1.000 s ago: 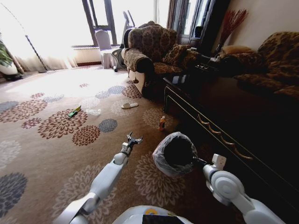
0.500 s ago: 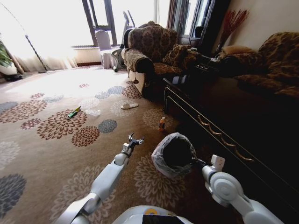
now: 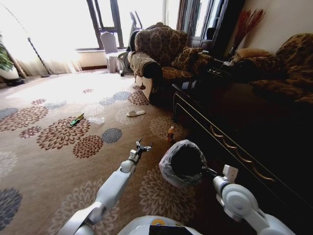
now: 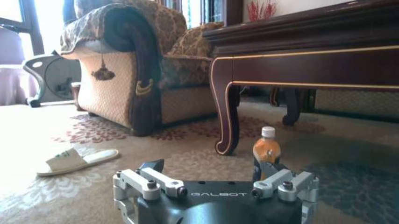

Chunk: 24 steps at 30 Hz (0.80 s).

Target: Pick up the trash from the ground and place it into the trash bin.

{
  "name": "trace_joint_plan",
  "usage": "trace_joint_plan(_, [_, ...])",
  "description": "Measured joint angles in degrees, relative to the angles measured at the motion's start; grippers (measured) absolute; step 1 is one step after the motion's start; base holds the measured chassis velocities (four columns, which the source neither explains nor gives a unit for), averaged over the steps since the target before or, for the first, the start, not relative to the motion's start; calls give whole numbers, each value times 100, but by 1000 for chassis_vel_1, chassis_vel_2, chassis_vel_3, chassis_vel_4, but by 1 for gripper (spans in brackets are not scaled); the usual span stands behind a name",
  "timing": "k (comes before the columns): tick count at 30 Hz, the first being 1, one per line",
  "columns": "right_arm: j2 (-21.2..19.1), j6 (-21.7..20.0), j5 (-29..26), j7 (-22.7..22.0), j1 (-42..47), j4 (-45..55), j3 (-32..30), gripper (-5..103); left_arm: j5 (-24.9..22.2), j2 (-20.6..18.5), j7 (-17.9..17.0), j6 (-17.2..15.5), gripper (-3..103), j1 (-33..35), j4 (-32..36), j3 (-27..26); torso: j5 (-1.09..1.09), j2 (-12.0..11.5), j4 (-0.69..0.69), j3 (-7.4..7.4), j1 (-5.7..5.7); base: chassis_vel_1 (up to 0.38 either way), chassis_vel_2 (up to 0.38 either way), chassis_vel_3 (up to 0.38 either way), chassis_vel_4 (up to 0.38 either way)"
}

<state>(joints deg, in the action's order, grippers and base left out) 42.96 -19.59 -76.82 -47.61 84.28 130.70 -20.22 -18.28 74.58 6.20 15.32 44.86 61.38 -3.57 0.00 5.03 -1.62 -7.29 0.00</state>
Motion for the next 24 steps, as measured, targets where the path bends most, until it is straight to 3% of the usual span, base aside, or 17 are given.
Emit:
trace_joint_plan(12, [31,81,357,37,362,104,-176,0,-4,-41,50,4,100,-83,-168,41,-1,0,0,-1,1,-154,156,146,-160])
trace_joint_plan(24, [41,120,388,192,732,253,-395,0,0,26,122,45,100,-306,-475,211,-1,0,1,1,0,-17,20,19,-26])
